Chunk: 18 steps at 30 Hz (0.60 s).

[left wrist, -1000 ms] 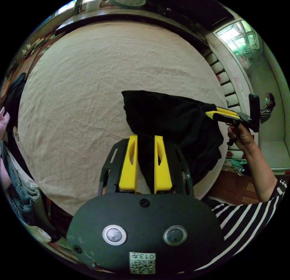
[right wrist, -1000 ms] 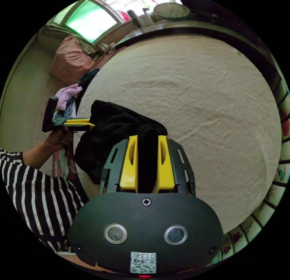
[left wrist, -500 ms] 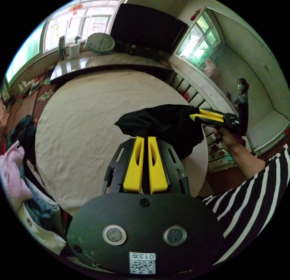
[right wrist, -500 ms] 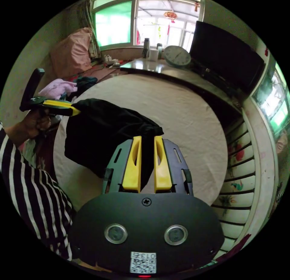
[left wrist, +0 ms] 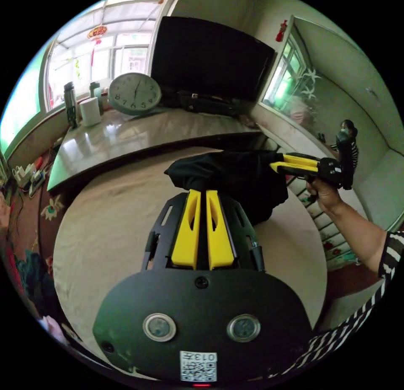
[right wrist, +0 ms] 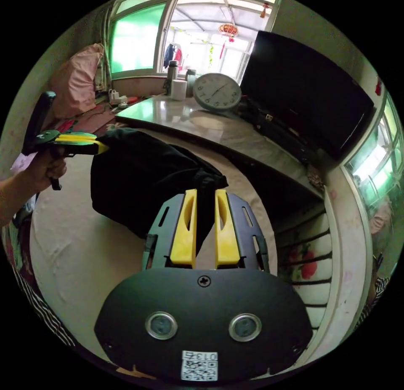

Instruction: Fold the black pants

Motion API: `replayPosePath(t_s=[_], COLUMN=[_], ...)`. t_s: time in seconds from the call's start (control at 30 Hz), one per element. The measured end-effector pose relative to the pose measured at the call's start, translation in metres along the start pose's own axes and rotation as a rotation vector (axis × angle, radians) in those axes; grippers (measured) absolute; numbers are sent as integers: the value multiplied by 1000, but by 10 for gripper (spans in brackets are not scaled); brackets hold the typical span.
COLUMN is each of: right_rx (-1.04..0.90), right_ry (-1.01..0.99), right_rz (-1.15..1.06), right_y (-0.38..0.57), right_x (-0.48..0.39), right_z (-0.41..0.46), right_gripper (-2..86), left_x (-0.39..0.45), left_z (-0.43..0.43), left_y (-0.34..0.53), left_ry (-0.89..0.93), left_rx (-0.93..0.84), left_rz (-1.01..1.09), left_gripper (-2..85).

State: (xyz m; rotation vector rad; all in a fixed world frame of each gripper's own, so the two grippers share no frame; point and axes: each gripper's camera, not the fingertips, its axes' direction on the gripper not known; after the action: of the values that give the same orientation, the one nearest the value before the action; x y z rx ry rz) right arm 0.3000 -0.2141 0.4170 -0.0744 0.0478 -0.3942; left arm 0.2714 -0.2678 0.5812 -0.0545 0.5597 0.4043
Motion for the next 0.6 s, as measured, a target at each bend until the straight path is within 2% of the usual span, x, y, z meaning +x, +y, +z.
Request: replayPosePath(t_s=[0.17,0.33,0.47,0.6], right_rx=[-73,-120,-141,-142], right_ry=[-18,-61,-31,-33], right_rz=[38,92,83,118], right_y=[-65,-101,-112,-116], right_x=[46,70,66,74], right_z=[81,145,172,174], right_gripper=[65,66,76,113], left_x=[-13,-22,-25,-27], left_z=[65,116,149,137], left_y=[-65,-90,-95,-100], left_ry=[-78,-204,-266,-314], left_rx=[-11,-77,-172,-162], left_rz=[-45,-51,-69,-103], left_gripper=[10,13,24,55])
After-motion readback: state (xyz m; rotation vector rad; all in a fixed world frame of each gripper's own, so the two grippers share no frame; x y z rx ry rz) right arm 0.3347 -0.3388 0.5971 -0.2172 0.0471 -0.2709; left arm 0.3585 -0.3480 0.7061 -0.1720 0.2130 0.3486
